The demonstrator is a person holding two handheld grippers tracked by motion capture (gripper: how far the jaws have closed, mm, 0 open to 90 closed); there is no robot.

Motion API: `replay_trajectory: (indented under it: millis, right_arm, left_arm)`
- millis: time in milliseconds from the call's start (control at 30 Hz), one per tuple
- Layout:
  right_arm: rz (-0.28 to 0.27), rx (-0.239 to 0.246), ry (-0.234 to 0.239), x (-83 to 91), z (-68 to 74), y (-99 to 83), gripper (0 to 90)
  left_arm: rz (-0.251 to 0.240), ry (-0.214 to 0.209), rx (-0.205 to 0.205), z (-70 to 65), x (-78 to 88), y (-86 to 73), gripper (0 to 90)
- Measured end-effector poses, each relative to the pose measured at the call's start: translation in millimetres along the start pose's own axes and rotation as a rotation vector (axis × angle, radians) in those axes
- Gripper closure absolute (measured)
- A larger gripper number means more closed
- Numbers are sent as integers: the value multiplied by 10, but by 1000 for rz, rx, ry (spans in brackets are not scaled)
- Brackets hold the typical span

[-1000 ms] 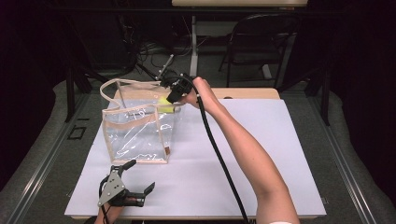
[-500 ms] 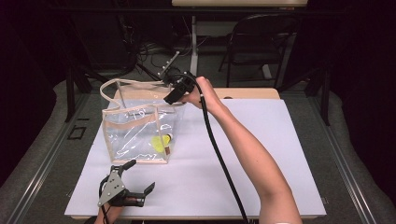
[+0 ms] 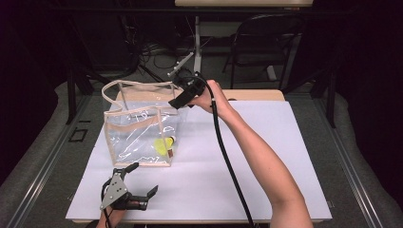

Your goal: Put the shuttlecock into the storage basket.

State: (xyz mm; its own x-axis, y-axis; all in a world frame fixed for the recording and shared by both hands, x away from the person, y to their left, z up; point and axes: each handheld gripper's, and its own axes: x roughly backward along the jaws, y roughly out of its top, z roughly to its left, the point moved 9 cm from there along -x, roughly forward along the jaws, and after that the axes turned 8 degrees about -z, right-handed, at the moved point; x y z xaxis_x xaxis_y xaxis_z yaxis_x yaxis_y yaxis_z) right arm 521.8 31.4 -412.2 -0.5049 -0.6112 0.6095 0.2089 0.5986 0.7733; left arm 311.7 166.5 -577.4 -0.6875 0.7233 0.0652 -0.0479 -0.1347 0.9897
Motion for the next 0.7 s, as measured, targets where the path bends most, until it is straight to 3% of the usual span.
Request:
replay_trajectory:
  millis: [700]
  right_arm:
    - [-44,-22,12,217,39,-244,19]
  left_arm:
    - [-2,0,2,2,-6,1,0]
